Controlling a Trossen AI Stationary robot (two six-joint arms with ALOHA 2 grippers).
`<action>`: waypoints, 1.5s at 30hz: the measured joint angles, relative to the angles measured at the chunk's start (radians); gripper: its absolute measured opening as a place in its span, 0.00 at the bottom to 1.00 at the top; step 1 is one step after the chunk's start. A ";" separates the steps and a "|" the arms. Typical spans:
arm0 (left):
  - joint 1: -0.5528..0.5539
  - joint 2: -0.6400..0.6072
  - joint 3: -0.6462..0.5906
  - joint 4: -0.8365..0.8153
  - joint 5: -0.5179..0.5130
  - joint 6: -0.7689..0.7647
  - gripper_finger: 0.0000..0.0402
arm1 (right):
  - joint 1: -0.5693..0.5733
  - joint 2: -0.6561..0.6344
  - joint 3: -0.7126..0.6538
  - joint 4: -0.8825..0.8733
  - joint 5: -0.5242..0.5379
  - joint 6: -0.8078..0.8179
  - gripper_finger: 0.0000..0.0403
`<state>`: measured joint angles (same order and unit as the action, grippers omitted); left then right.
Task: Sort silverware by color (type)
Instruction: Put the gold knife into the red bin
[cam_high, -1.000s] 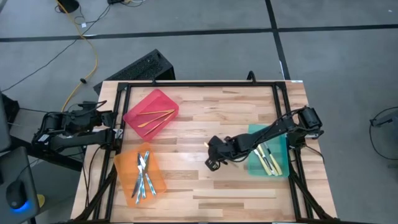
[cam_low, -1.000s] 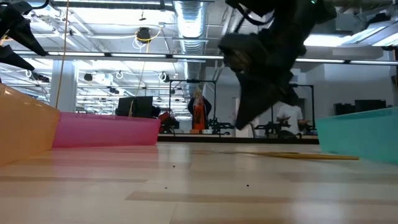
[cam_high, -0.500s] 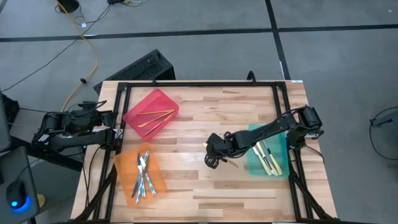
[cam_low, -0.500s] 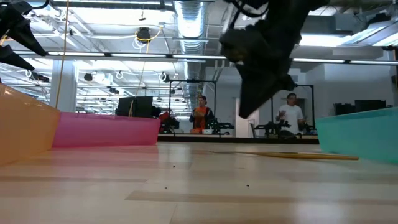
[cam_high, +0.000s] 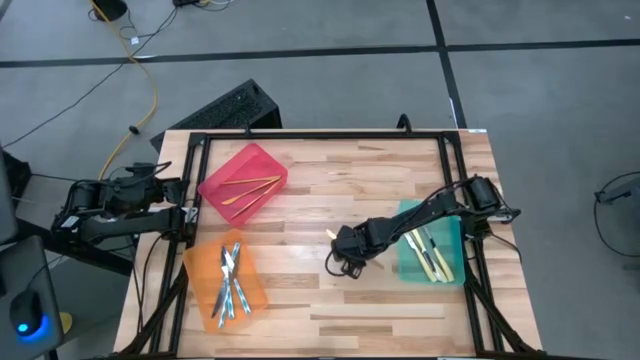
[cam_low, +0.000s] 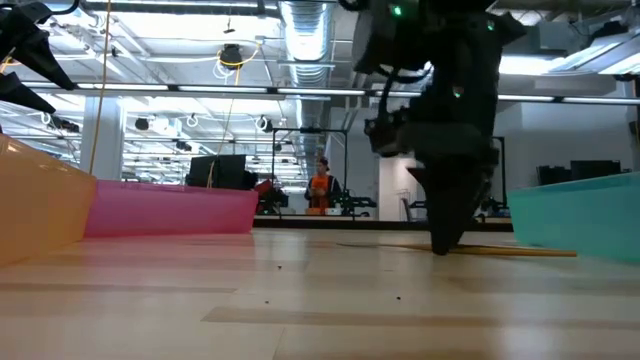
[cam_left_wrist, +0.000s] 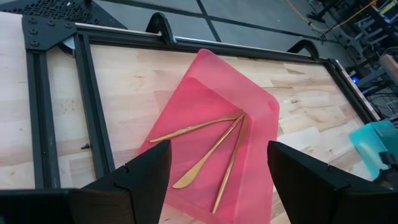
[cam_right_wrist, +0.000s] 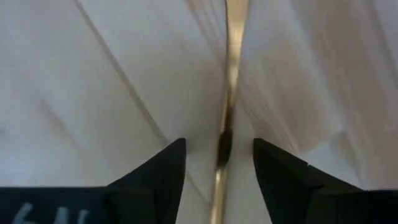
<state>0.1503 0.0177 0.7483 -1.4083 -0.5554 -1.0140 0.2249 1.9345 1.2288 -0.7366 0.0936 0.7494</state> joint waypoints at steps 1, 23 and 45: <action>0.000 0.000 0.000 0.000 0.001 0.000 0.61 | 0.000 0.009 0.000 -0.008 -0.013 -0.008 0.53; 0.000 0.000 0.000 0.000 0.000 0.000 0.61 | 0.006 0.055 0.078 -0.058 -0.003 0.031 0.02; 0.000 0.000 0.000 0.000 0.000 0.000 0.61 | -0.004 0.065 0.315 -0.013 0.039 -0.104 0.20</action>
<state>0.1503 0.0177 0.7486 -1.4086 -0.5556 -1.0142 0.2207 1.9991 1.5439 -0.7499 0.1322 0.6458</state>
